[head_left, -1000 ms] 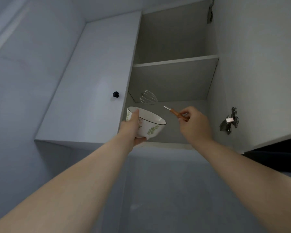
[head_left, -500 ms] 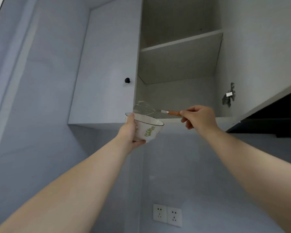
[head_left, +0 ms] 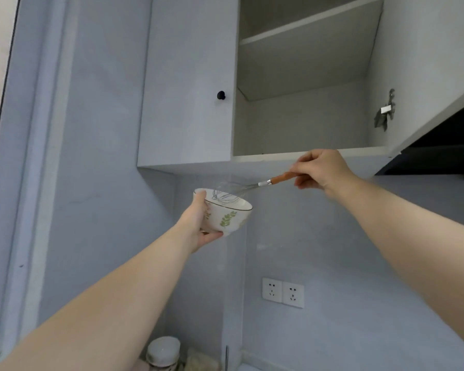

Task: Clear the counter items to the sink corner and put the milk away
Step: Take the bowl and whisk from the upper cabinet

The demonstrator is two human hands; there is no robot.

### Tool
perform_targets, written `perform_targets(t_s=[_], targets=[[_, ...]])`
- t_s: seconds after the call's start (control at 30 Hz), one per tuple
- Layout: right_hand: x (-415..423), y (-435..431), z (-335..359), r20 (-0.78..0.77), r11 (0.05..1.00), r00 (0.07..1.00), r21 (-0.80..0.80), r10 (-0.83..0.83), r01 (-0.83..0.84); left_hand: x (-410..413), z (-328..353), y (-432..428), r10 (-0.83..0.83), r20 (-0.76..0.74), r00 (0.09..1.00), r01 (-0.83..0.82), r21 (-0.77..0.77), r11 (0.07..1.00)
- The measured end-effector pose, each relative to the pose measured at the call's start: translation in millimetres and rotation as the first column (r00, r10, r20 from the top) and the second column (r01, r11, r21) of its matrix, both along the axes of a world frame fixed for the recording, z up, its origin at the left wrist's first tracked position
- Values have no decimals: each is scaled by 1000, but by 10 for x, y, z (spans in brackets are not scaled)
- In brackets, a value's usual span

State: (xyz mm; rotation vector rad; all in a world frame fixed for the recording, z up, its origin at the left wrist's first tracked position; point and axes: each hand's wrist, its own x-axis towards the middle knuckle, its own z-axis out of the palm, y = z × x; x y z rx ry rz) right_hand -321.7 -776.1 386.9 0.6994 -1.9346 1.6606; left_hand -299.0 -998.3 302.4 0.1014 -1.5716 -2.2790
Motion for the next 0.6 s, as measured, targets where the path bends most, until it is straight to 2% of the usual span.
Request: perform_targets(t_s=[0.17,0.37,0.6], targets=[[-54,-44,-132,58,993,998,-119,13,-6,6,-286,102,-64,44,997,62,36,997],[-138,2,-471,216,966,975,-260,53,5,95,-570,350,-126,94,988,118,89,989],[111,365,-794,344,940,934,-278,-94,196,332,-877,832,-173,152,973,162,82,983]])
